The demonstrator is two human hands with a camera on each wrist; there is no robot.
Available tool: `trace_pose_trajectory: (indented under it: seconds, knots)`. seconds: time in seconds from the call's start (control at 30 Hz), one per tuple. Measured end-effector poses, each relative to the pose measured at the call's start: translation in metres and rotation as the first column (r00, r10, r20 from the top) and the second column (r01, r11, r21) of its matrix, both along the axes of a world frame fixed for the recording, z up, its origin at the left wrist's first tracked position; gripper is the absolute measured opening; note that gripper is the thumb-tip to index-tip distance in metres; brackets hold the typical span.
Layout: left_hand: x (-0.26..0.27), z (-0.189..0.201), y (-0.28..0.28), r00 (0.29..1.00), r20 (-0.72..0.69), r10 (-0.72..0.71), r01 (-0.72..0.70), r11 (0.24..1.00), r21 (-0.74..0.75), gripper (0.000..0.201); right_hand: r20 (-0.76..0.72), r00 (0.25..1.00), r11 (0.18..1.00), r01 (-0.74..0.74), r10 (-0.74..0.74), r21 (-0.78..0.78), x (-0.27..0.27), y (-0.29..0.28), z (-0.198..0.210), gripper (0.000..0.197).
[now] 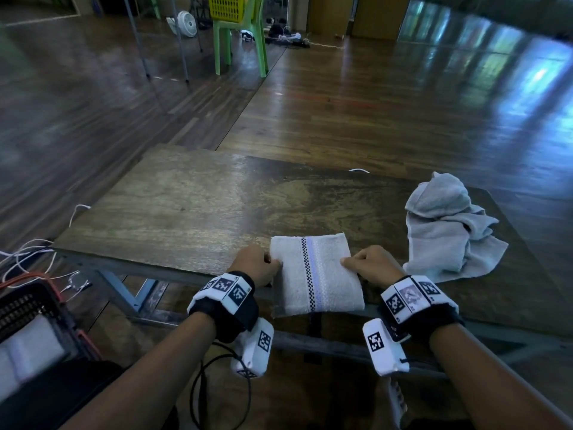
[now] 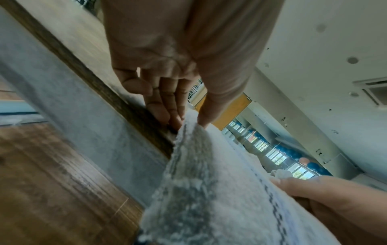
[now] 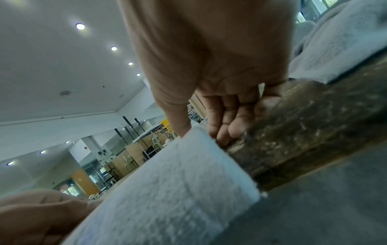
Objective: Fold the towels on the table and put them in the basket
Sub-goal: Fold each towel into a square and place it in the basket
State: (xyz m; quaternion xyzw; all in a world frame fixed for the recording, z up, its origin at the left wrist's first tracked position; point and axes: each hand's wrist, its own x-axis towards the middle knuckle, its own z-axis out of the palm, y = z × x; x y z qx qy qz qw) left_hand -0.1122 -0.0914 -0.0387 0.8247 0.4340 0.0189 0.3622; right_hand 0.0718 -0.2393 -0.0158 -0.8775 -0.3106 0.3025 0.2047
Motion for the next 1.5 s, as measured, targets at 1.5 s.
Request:
trace_pose_trajectory:
  seconds: [1.5]
  knots:
    - [-0.230,0.191,-0.045,0.590,0.619,0.518,-0.291,0.852,-0.436,0.030,-0.468,0.829,0.834,0.003,0.306,0.551,-0.200,0.019,0.198,0.015]
